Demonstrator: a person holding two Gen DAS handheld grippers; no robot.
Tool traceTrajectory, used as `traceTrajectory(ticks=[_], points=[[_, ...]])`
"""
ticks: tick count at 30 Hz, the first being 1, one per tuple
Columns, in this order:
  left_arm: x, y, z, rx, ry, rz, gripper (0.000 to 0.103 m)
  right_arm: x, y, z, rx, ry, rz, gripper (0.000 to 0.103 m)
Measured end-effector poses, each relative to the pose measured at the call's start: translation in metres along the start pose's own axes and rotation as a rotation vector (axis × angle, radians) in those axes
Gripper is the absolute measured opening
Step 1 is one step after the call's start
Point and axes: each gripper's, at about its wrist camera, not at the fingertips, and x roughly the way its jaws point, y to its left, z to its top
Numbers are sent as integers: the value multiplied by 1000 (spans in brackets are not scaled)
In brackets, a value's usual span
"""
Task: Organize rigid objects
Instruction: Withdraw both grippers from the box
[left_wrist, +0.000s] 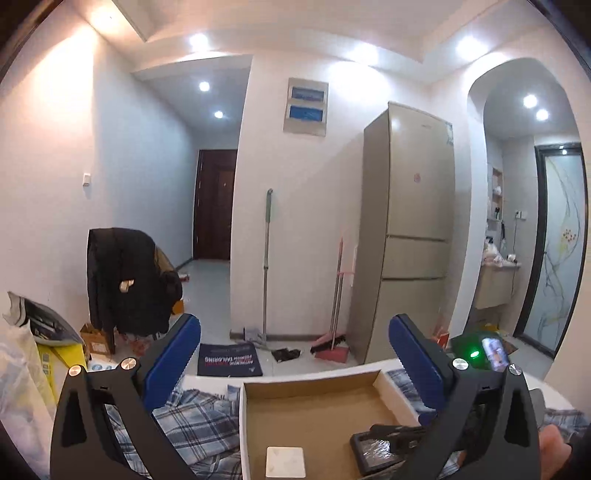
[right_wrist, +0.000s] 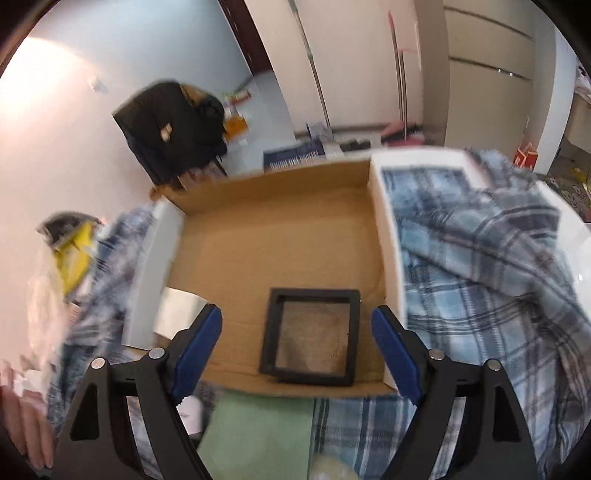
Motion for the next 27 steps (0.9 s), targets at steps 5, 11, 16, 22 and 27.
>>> traceTrajectory(ticks=[5, 11, 16, 22, 27], points=[[-38, 2, 21, -16, -38, 9, 103, -71, 3, -12, -31, -159, -53, 92], [-116, -14, 28, 39, -187, 45, 103, -144, 13, -46, -65, -349, -166, 92], [-143, -26, 22, 104, -112, 102, 103, -193, 28, -77, -119, -524, -194, 92], [-161, -13, 9, -24, -56, 22, 103, -204, 36, -100, -147, -544, -91, 96], [-148, -12, -6, -18, -20, 18, 103, -192, 36, -106, -164, -555, -120, 97]])
